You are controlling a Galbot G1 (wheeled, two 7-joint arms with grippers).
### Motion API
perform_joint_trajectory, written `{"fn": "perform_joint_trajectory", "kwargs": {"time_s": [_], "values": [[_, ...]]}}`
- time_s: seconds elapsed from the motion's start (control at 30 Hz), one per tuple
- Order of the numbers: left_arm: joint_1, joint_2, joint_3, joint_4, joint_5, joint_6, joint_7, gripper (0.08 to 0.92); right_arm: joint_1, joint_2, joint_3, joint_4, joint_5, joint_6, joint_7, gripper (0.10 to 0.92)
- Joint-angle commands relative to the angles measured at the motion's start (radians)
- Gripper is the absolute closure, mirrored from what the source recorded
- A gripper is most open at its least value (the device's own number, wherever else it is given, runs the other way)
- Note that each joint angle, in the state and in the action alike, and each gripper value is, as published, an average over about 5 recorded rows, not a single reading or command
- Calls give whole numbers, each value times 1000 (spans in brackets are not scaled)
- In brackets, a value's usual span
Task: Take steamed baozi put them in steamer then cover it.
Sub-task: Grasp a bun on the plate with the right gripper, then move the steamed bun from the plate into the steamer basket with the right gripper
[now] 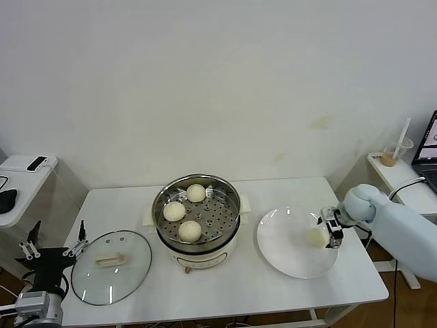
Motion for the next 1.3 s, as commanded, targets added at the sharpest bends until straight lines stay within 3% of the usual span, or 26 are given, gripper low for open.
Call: {"fn": "perform_joint_trajectory", "kwargs": {"time_s": [0.03, 0.33, 0.7, 0.87, 1.3], "values": [[-3, -2, 6, 6, 3, -1, 1, 177, -7, 52, 4, -53, -14, 0, 12, 203], [-3, -3, 5, 7, 2, -1, 1, 177, -10, 65, 0, -59, -21, -14, 7, 222], [-4, -2, 3, 8, 1, -1, 0, 177, 4, 68, -3, -57, -21, -21, -9, 398], [-3, -1, 3, 6, 1, -1, 0, 177, 43, 36, -19, -28, 0, -29, -32, 428], [1, 8, 4, -7, 0, -2, 0, 177, 465, -58, -294, 183, 255, -124, -46, 423]]}}
